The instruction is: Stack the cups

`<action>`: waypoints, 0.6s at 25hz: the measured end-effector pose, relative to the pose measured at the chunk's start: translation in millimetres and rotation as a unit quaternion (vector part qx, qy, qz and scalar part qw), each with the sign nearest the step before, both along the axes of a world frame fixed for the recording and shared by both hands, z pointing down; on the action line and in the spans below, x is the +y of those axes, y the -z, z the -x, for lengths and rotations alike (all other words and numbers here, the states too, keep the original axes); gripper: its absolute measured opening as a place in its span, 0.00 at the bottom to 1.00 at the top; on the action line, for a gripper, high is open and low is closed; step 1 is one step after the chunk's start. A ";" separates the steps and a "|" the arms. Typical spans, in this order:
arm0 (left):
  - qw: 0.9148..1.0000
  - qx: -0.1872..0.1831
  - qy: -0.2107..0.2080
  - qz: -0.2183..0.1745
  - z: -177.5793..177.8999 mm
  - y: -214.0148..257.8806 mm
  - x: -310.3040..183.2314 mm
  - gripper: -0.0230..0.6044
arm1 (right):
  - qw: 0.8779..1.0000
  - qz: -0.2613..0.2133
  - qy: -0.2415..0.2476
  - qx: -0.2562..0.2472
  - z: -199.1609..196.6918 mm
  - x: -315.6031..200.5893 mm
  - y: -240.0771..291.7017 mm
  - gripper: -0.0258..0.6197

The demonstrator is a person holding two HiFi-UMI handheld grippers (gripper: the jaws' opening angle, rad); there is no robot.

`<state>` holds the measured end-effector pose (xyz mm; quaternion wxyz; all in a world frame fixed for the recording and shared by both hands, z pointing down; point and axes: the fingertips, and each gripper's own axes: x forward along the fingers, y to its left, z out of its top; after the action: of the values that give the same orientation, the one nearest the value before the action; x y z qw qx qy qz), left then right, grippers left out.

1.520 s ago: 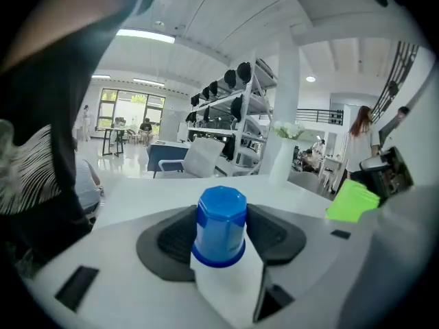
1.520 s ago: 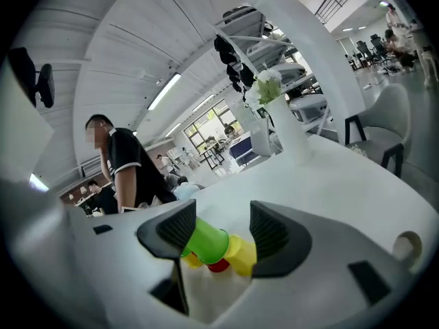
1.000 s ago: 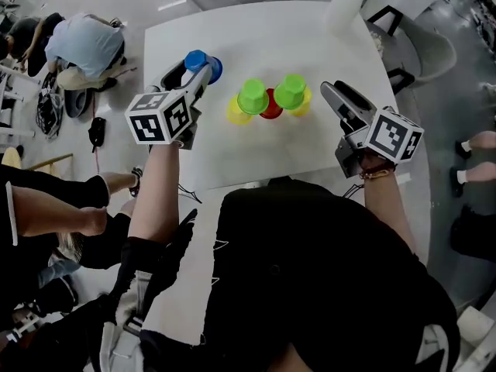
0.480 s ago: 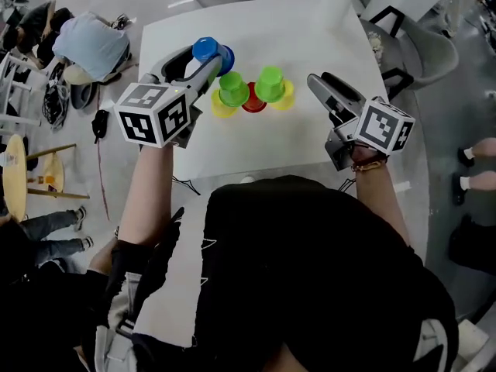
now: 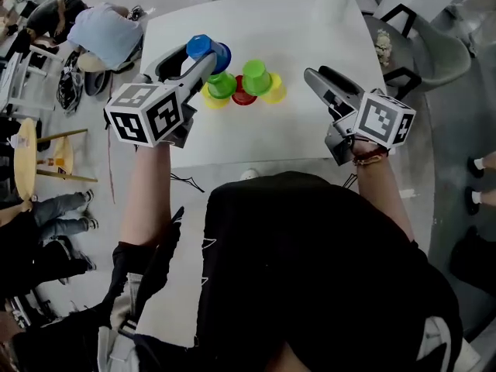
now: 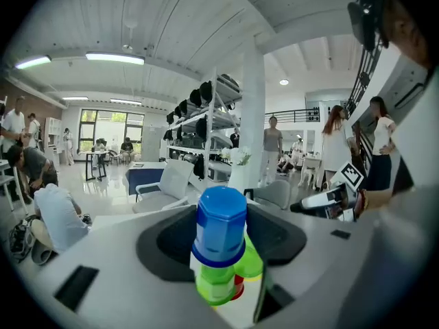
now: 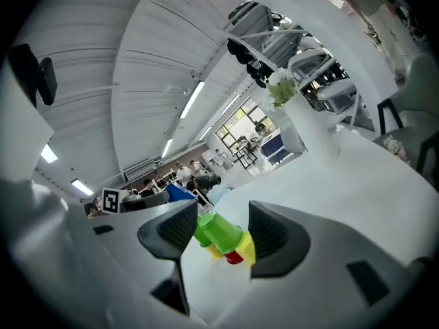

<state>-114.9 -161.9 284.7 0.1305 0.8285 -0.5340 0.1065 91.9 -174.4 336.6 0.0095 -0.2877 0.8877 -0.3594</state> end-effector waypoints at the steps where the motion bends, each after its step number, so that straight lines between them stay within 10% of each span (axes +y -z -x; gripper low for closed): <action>1: 1.000 0.001 0.004 0.001 -3.0 0.0 0.0 0.41 | 1.000 0.002 0.006 -0.003 -1.5 0.8 -0.9 0.41; 15: 0.999 -0.022 0.037 0.019 -35.4 -20.3 -5.8 0.41 | 0.999 0.006 0.045 -0.004 -32.7 -13.2 -19.5 0.41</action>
<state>-79.5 -167.7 305.0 0.1381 0.8032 -0.5647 0.1303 124.5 -187.6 356.1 -0.0053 -0.2459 0.8977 -0.3656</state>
